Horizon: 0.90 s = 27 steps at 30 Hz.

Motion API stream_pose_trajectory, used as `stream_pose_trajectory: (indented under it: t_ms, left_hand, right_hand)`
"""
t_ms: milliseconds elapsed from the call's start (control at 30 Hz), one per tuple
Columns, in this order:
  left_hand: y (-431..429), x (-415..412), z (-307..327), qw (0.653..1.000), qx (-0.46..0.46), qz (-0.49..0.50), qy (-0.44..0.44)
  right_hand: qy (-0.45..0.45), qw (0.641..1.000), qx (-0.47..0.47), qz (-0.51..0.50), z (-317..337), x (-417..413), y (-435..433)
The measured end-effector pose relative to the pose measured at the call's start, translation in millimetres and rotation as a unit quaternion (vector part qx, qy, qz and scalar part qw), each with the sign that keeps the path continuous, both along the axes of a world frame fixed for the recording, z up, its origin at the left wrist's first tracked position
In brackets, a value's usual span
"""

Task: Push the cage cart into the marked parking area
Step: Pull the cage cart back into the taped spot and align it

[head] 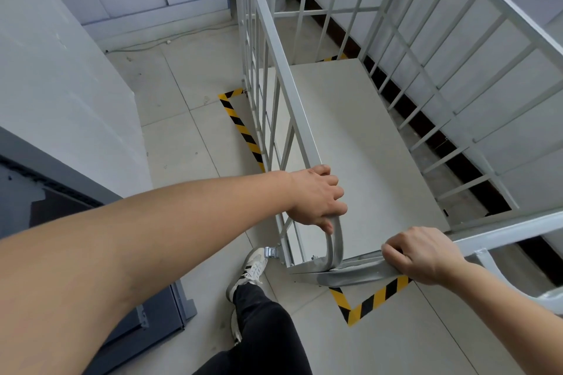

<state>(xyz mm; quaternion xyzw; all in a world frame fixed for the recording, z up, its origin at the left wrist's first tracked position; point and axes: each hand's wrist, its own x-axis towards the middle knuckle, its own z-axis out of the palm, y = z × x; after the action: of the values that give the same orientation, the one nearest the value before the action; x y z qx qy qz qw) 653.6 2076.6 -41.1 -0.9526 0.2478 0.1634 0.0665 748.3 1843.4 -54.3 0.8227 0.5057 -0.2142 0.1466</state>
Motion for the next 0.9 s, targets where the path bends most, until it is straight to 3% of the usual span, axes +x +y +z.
stream_pose_trajectory:
  t_ms: [633, 900]
  left_hand:
    - [-3, 1, 5, 1.000, 0.010, 0.004, 0.030]
    - [-4, 1, 6, 0.999, 0.012, 0.001, 0.043]
  right_hand:
    - [0.039, 0.998, 0.024, -0.038, 7, -9, 2]
    - [-0.033, 0.996, 0.022, -0.080, 5, -22, 2]
